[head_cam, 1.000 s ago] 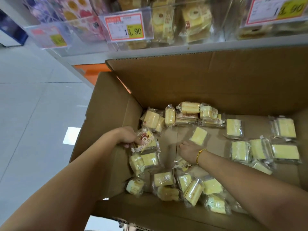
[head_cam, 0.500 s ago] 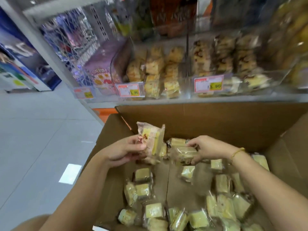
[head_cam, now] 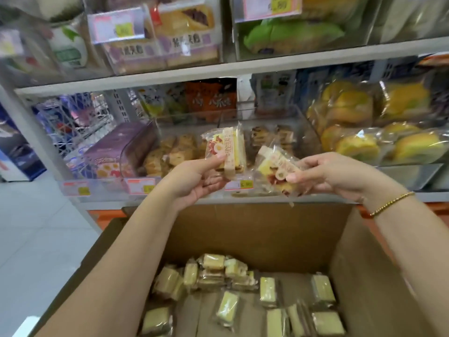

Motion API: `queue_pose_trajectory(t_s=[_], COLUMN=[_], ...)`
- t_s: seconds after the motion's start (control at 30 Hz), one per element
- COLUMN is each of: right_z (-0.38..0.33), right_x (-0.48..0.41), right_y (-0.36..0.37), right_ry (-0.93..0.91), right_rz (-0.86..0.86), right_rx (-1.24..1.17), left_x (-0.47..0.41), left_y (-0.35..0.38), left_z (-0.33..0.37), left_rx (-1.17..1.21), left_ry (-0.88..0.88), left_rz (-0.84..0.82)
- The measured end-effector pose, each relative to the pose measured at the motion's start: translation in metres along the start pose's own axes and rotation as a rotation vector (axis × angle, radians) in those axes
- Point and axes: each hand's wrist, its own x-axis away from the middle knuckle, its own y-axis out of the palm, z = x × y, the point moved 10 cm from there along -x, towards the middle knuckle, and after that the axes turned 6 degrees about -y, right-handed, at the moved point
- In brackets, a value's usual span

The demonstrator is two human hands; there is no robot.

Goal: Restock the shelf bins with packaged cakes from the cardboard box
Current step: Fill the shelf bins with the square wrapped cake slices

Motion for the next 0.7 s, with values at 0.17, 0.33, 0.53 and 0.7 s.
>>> queue_pose_trajectory(t_s=[0.17,0.33,0.53,0.7], right_z=[0.009,-0.008,-0.011,0.003], right_x=[-0.03,-0.056,-0.078,-0.111], right_y=[-0.058,-0.063,-0.063,-0.054], right_ry=[0.107,0.041,0.066,0.085], right_rz=[0.4,0.627,0.689,0.549], right_rx=[0.026,0.31,0.65,0.755], left_x=[-0.047,-0.098,-0.134,-0.151], left_y=[0.022,0.039,0.048,0.058], left_z=[0.004,0.002,0.0,-0.009], left_rx=[-0.052,-0.151,-0.211,-0.345], left_ry=[-0.049,-0.139,-0.237,-0.205], left_rz=[0.104,0.148,0.193,0.19])
